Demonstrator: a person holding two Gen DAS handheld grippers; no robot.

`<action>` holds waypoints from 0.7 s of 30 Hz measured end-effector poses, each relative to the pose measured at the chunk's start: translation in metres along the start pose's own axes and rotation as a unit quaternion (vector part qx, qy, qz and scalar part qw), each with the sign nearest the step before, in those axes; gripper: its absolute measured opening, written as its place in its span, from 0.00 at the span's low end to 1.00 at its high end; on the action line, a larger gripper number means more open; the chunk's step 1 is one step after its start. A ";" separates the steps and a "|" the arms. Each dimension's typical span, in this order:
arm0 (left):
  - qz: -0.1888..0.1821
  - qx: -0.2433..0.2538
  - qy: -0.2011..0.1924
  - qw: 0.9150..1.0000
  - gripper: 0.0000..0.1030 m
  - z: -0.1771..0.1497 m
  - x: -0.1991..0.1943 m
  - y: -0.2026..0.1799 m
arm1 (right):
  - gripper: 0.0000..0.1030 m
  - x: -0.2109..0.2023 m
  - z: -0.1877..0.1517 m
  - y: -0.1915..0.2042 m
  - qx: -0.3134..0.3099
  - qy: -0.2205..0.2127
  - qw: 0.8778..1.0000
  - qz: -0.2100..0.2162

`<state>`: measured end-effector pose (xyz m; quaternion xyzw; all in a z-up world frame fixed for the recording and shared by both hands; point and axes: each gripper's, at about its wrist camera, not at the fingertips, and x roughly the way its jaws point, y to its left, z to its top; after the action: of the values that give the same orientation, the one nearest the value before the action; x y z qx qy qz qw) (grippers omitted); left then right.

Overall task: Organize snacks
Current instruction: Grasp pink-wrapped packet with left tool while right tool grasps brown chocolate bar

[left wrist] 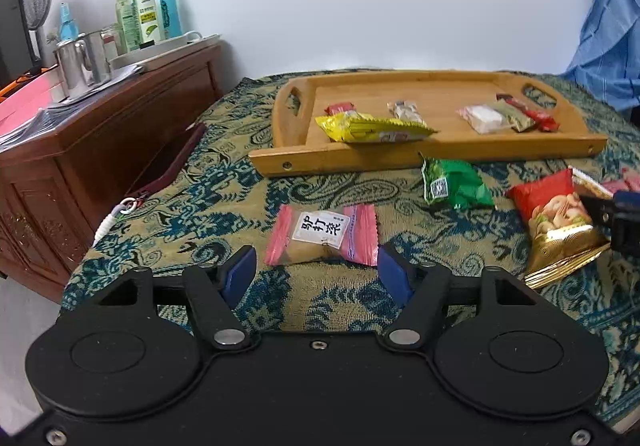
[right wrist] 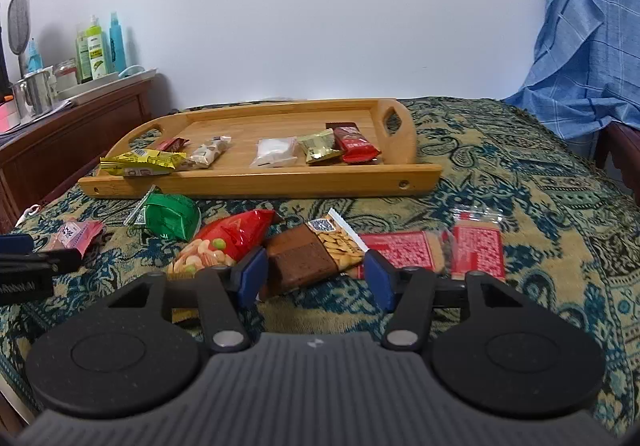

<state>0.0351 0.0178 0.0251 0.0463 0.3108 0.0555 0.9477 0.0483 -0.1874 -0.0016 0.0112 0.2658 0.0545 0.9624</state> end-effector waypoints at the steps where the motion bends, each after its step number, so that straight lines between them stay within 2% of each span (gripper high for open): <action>1: -0.002 0.001 0.001 1.000 0.64 0.000 0.002 0.000 | 0.71 0.002 0.001 0.001 -0.003 0.000 1.000 0.000; 8: -0.008 0.004 0.001 1.000 0.66 0.002 0.014 -0.002 | 0.79 0.015 0.006 0.006 -0.017 0.002 1.000 0.007; 11: -0.021 -0.017 0.005 1.000 0.63 0.002 0.017 0.002 | 0.80 0.019 0.006 0.010 -0.029 0.002 1.000 0.010; 15: -0.035 -0.032 0.004 0.999 0.54 0.002 0.016 0.006 | 0.80 0.023 0.008 0.011 -0.029 0.002 0.999 0.021; 18: -0.035 -0.029 0.001 0.999 0.48 0.002 0.014 0.005 | 0.63 0.025 0.009 0.012 -0.032 0.005 0.999 0.030; 19: -0.035 -0.028 -0.001 0.999 0.45 0.003 0.013 0.005 | 0.52 0.025 0.009 0.014 -0.038 0.004 0.999 0.028; 21: -0.034 -0.027 -0.002 0.999 0.43 0.003 0.012 0.003 | 0.50 0.027 0.008 0.016 -0.043 0.012 0.998 0.034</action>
<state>0.0460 0.0221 0.0211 0.0099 0.3089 0.0319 0.9505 0.0742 -0.1683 -0.0074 -0.0214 0.2743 0.0988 0.9563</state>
